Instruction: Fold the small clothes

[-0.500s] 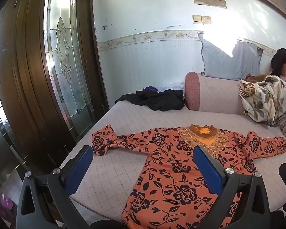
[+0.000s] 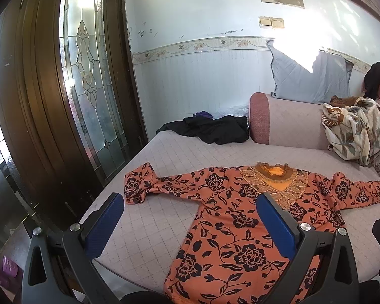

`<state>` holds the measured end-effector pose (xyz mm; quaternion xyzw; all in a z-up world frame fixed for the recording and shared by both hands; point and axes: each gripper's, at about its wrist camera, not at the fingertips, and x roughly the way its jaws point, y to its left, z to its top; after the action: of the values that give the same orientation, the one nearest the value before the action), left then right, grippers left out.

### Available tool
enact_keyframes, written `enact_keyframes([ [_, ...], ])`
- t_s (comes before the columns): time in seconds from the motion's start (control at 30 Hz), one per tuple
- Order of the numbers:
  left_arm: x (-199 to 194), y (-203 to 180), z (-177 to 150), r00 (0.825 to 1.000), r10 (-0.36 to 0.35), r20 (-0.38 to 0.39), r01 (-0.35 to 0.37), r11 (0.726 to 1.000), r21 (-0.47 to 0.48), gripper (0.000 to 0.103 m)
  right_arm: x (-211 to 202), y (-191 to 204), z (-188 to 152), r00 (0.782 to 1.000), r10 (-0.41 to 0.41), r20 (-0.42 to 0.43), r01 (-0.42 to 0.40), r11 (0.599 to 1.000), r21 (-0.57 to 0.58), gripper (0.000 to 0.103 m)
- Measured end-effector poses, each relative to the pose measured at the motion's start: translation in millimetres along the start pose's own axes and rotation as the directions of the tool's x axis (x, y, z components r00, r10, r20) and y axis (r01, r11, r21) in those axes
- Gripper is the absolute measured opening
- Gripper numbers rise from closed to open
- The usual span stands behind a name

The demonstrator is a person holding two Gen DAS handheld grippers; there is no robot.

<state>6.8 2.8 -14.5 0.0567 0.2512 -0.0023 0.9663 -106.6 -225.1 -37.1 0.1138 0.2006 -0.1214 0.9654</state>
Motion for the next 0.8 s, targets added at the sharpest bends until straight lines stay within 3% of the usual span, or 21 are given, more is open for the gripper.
enact_keyframes([
  [0.8,19,-2,5,0.999,0.001,-0.042,-0.001,1.0,-0.002,0.103,17,1,-3,1.0,-0.003,-0.023,0.003,1.0,0.003,0.103],
])
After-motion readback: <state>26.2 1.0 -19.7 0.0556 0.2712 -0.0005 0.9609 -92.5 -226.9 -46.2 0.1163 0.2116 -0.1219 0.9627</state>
